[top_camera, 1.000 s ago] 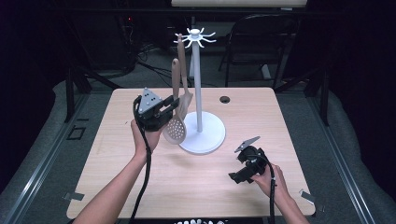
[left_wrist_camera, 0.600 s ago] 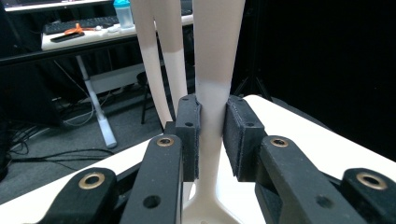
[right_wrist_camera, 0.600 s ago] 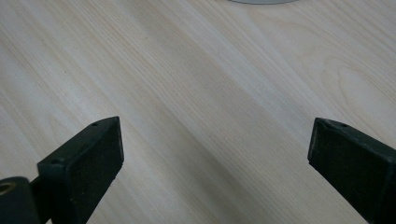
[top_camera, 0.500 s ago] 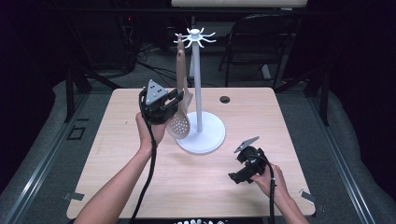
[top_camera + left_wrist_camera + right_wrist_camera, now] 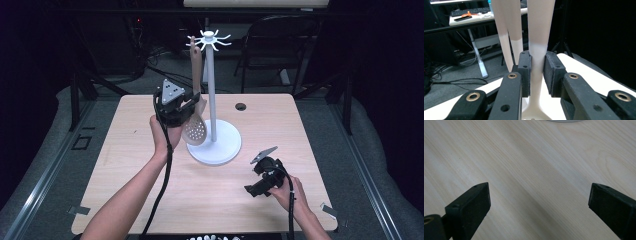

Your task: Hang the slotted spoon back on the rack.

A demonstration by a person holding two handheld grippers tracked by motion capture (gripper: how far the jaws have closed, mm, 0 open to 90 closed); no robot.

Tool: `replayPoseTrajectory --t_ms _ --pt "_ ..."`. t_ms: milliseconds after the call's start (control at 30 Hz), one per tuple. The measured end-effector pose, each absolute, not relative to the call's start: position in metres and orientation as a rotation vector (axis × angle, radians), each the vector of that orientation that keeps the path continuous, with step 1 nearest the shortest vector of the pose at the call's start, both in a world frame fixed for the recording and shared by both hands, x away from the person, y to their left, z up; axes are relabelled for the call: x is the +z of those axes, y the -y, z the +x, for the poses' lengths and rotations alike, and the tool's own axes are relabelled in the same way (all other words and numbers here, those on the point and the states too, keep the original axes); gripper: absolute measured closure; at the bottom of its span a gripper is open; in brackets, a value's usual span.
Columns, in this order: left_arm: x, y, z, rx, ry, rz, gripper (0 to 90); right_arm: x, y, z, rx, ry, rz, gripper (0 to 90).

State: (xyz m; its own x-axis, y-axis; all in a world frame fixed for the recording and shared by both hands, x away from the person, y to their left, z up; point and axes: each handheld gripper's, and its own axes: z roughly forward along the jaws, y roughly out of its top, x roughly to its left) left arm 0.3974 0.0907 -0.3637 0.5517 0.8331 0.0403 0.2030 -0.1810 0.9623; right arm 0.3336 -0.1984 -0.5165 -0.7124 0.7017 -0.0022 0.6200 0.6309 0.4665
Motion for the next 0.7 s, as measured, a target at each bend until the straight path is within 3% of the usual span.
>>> replayPoseTrajectory --t_ms 700 --pt "-0.366 -0.075 0.41 0.755 -0.932 1.712 76.3 -0.517 0.199 0.334 0.652 -2.67 1.096 3.7"
